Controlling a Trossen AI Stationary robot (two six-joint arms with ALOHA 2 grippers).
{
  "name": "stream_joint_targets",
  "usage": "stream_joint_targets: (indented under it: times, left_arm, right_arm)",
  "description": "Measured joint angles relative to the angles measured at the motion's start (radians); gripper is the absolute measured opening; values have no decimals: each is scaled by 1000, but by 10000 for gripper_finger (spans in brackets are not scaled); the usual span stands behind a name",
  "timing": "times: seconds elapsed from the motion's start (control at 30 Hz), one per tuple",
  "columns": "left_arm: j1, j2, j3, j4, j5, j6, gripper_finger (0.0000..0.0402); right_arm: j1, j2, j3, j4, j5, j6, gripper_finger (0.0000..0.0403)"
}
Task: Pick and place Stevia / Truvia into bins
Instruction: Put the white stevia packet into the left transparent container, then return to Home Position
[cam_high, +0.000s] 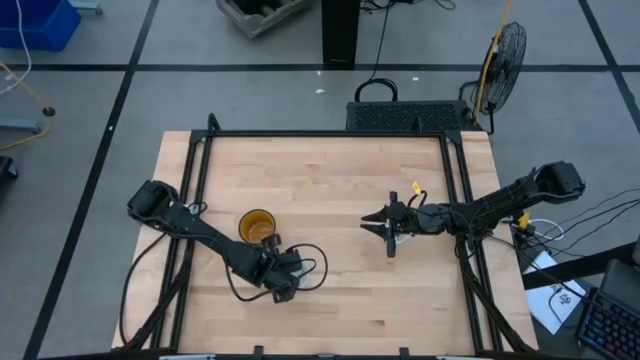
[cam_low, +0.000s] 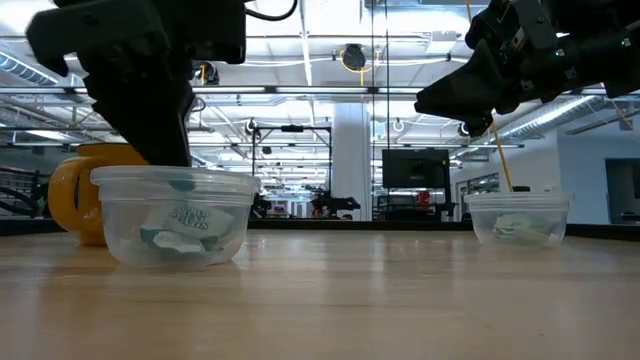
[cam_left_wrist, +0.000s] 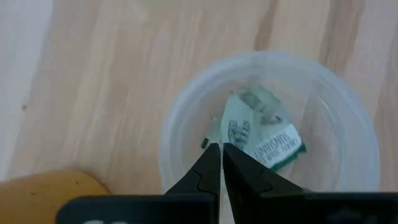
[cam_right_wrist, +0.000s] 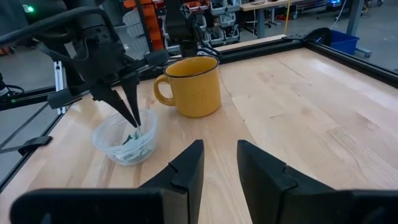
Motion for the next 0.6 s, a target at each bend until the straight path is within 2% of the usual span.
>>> stream_joint_targets:
  times: [0.2, 0.43, 0.6]
  left_arm:
    - [7, 0, 0, 3, 10, -15, 32]
    - [8, -8, 0, 3, 10, 28, 92]
    - [29, -74, 33, -15, 46, 105, 114]
  right_arm:
    - [0, 0, -1, 0, 0, 0, 89]
    - [0, 0, -1, -1, 0, 0, 89]
    - [0, 0, -1, -2, 0, -6, 89]
